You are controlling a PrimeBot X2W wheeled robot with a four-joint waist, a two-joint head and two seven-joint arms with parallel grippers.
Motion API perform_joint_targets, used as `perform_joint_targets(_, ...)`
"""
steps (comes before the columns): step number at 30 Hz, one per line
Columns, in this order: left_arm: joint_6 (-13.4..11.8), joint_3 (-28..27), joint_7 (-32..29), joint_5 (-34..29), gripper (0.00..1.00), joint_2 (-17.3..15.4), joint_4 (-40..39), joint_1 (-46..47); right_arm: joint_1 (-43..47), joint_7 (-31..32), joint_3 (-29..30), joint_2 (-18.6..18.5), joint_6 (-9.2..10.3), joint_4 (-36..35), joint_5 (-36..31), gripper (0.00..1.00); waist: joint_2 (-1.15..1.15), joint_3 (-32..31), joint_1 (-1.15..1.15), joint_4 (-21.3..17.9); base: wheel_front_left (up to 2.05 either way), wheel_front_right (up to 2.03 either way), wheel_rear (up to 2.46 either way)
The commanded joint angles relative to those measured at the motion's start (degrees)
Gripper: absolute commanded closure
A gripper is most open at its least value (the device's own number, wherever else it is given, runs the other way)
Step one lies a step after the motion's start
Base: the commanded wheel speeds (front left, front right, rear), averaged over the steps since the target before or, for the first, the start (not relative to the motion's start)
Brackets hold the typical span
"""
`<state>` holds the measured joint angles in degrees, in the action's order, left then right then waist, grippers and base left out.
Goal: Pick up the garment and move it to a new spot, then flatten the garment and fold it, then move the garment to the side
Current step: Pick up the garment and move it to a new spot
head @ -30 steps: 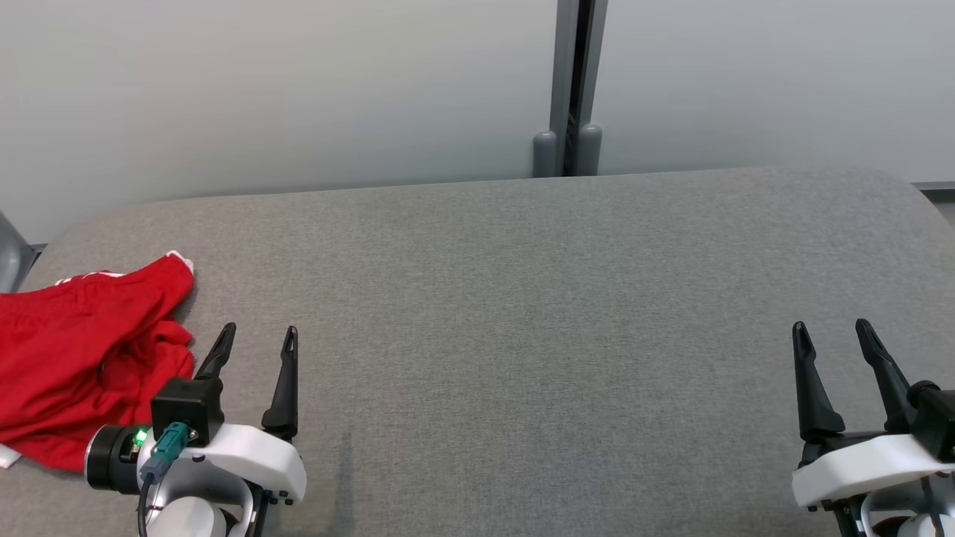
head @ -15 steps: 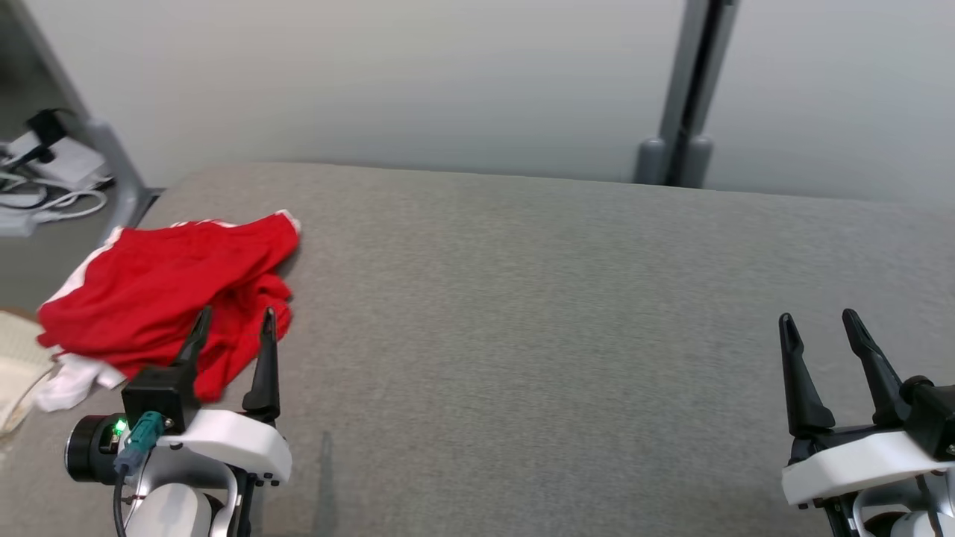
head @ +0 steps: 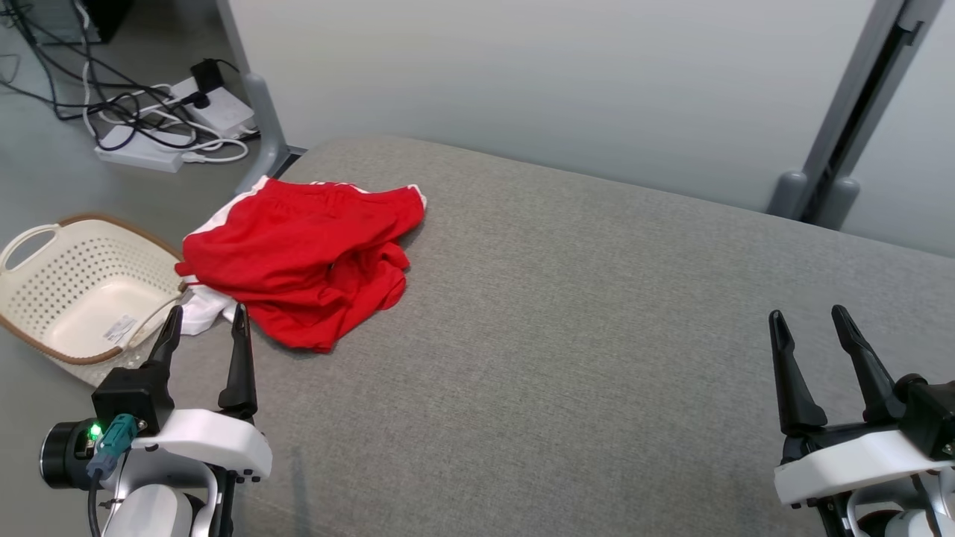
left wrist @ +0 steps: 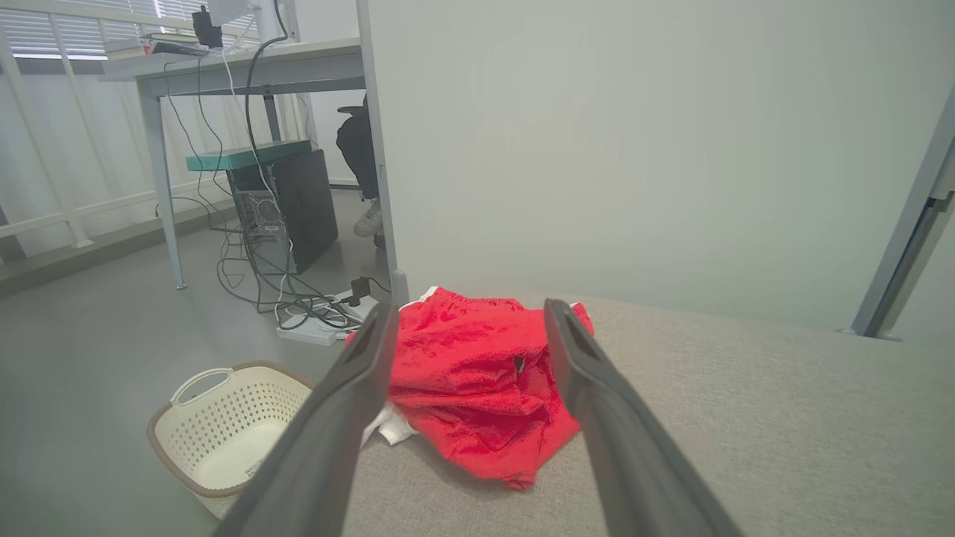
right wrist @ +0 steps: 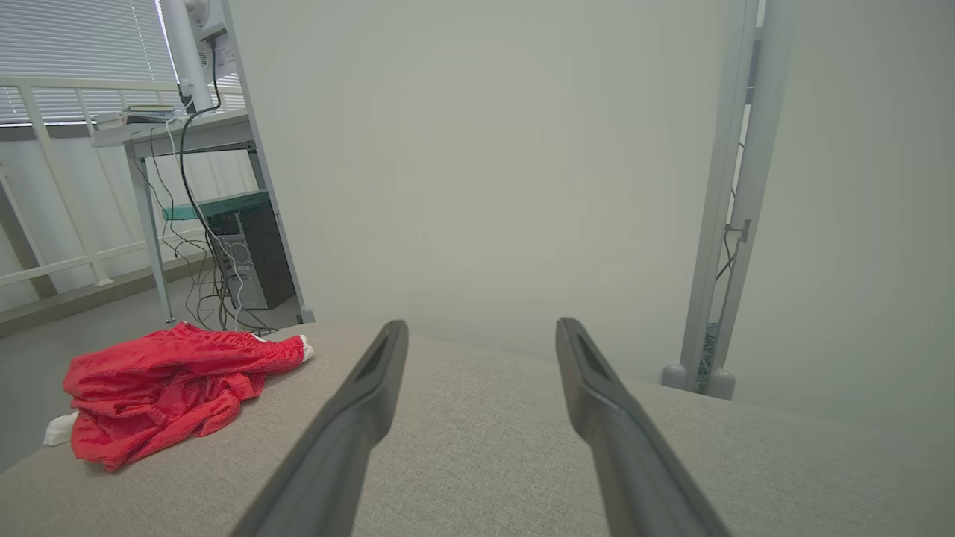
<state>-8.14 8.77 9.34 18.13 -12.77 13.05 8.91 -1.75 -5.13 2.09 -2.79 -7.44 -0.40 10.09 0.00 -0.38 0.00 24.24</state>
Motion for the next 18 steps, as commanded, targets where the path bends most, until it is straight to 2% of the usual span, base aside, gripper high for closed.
perform_joint_targets(1, -0.3, 0.0, 0.1, 0.3, 0.00, -0.2, -0.3, -0.1, 0.1, -0.1, 0.1, -0.2, -0.08, -0.1, 0.2, 0.00, 0.00, 0.0, 0.00, 1.0, 0.00, 0.00, 0.00)
perform_joint_targets(18, -0.6, 0.1, 0.3, 1.2, 0.00, -0.6, -0.3, 0.8, -0.1, -0.4, 0.4, -0.2, -0.08, 0.5, 0.8, 0.00, 0.00, 0.2, 0.00, 2.4, 0.00, 0.00, 0.00)
